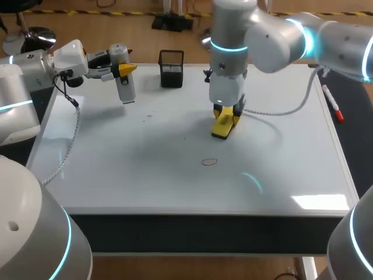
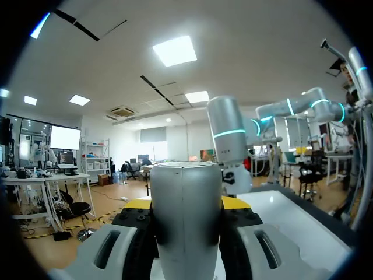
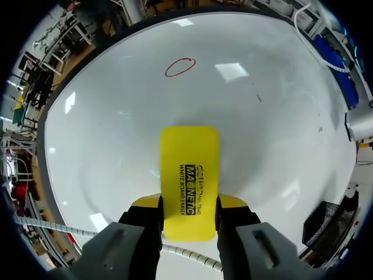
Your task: Pick up the inspection probe, press it on each red-marked spot on the whiteboard one by one, put down the probe, pick up the eraser, and wipe off all the red marks.
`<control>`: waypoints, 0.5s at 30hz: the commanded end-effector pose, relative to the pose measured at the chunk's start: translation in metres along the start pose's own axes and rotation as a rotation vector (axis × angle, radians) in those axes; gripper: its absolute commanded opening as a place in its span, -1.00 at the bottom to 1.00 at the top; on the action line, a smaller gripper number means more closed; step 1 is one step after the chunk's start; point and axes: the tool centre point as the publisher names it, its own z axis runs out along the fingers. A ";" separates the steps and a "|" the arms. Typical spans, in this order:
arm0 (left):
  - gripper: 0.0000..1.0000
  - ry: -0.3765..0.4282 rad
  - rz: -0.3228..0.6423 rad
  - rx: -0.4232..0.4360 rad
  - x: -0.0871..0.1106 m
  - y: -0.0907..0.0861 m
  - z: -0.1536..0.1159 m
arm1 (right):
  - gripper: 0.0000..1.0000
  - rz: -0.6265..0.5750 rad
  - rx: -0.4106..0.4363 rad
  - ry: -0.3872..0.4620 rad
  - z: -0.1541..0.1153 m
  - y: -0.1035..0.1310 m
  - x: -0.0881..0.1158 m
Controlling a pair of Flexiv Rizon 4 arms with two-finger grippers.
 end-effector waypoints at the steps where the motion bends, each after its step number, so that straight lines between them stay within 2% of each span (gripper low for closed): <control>1: -1.00 -0.004 0.004 0.003 0.001 0.000 0.000 | -1.00 0.005 0.009 -0.005 0.015 -0.005 0.006; 11: -1.00 -0.004 0.004 0.003 0.001 0.000 0.000 | -1.00 -0.007 0.062 -0.059 -0.056 -0.013 0.002; 15: -1.00 -0.004 0.004 0.003 0.001 0.000 0.000 | -1.00 -0.017 0.070 -0.063 -0.069 -0.019 0.001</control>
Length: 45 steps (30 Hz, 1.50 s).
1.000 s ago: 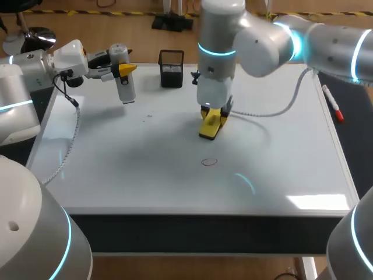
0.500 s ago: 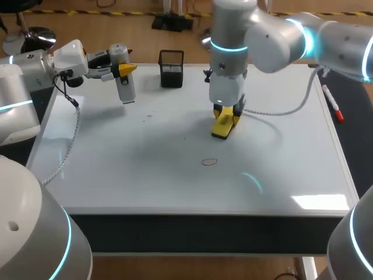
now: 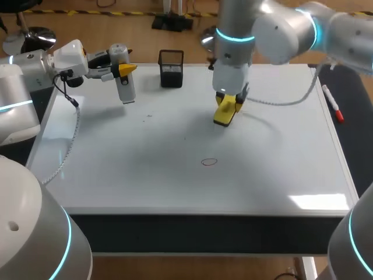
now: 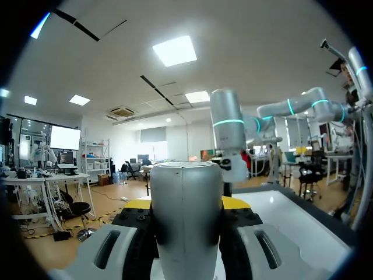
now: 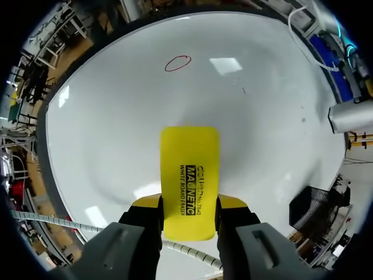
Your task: Pick up the inspection probe, press it on each red-marked spot on the whiteboard one by one, put down the probe, pick up the eraser, and wipe off all the red marks.
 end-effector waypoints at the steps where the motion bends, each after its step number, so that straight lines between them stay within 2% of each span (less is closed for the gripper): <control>1: -1.00 -0.004 0.004 0.003 0.001 0.000 0.000 | -1.00 -0.008 0.002 0.001 -0.028 -0.002 0.004; 11: -1.00 -0.004 0.004 0.003 0.001 0.000 0.000 | -1.00 0.024 -0.001 -0.005 -0.031 -0.021 0.012; 18: -1.00 -0.004 0.004 0.003 0.001 0.000 0.000 | -1.00 0.097 -0.006 -0.004 -0.028 -0.061 0.031; 20: -1.00 -0.004 0.004 0.003 0.001 0.000 0.000 | -1.00 0.133 -0.022 -0.035 -0.030 -0.074 0.036; 27: -1.00 -0.004 0.004 0.003 0.001 0.000 0.000 | -1.00 0.187 -0.005 -0.020 -0.030 -0.118 0.056; 35: -1.00 -0.004 0.004 0.003 0.001 0.000 0.000 | -1.00 0.216 0.001 -0.011 -0.032 -0.157 0.067; 40: -1.00 -0.004 0.004 0.003 0.001 0.000 0.000 | -1.00 0.235 0.013 -0.006 -0.033 -0.171 0.073; 45: -1.00 -0.004 0.004 0.003 0.001 0.000 0.000 | -1.00 0.248 0.033 -0.006 -0.041 -0.173 0.075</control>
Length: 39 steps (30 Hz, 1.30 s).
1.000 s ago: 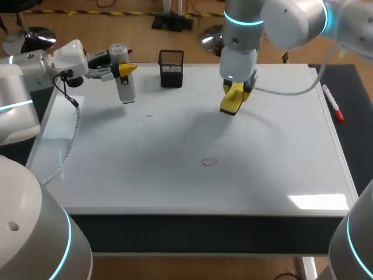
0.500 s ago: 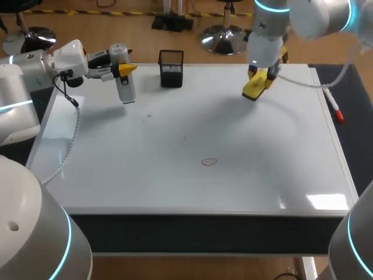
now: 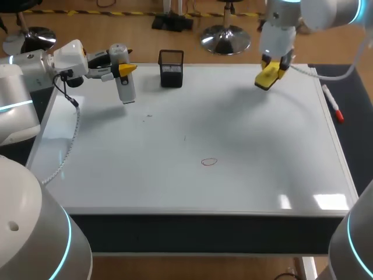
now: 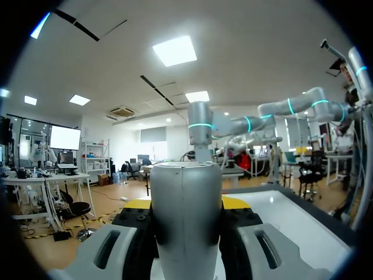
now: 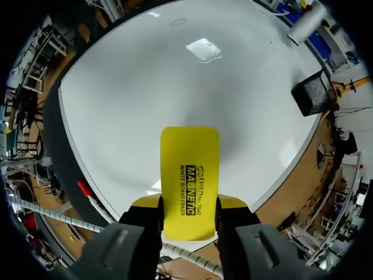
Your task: Pick up the inspection probe, press it on each red-marked spot on the whiteboard one by one, put down the probe, pick up the eraser, and wipe off all the red marks.
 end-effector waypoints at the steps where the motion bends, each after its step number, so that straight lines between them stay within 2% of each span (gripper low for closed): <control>1: -1.00 -0.004 0.004 0.003 0.001 0.000 0.000 | -1.00 0.008 0.006 0.000 -0.010 0.002 -0.001; 3: -1.00 -0.004 0.004 0.003 0.001 0.000 0.000 | -1.00 0.018 0.015 -0.012 -0.009 -0.003 0.000; 29: -1.00 -0.004 0.004 0.003 0.001 0.000 0.000 | -1.00 0.018 0.015 -0.012 -0.009 -0.003 0.000; 39: -1.00 0.122 0.047 -0.010 0.047 -0.012 0.024 | -1.00 0.018 0.015 -0.012 -0.009 -0.003 0.000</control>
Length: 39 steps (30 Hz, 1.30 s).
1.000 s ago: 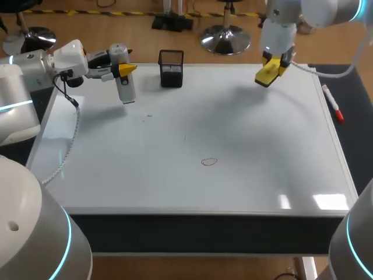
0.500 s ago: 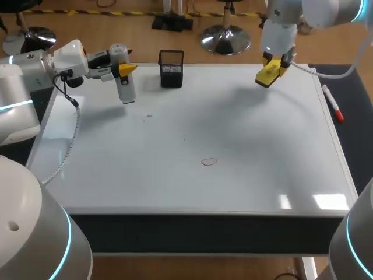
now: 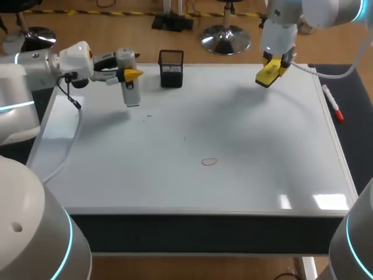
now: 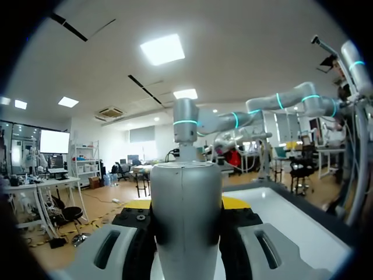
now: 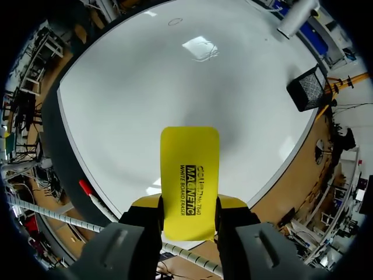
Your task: Pick up the inspection probe, press it on each red-marked spot on the whiteboard one by one, put down the probe, pick up the eraser, and wipe off all the red marks.
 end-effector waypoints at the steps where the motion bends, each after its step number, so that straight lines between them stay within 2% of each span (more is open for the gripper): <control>1: -1.00 0.031 0.009 0.005 0.016 -0.009 0.010 | -1.00 -0.001 0.002 0.003 -0.001 -0.001 0.001; 7: -1.00 0.104 -0.013 0.052 0.057 -0.018 0.036 | -1.00 -0.001 0.002 0.003 -0.001 -0.001 0.001; 11: -1.00 0.168 -0.041 0.053 0.090 -0.020 0.061 | -1.00 -0.001 0.002 0.003 -0.001 -0.001 0.001; 20: -1.00 0.311 -0.076 0.109 0.148 -0.029 0.112 | -1.00 -0.001 0.002 0.003 -0.001 -0.001 0.001; 26: -1.00 0.389 -0.103 0.110 0.173 -0.024 0.138 | -1.00 -0.001 0.002 0.003 -0.001 -0.001 0.001; 32: -1.00 0.451 -0.118 0.073 0.198 -0.009 0.157 | -1.00 -0.001 0.002 0.003 -0.001 -0.001 0.001; 39: -1.00 0.484 -0.150 0.094 0.212 0.003 0.172 | -1.00 -0.001 0.002 0.003 -0.001 -0.001 0.001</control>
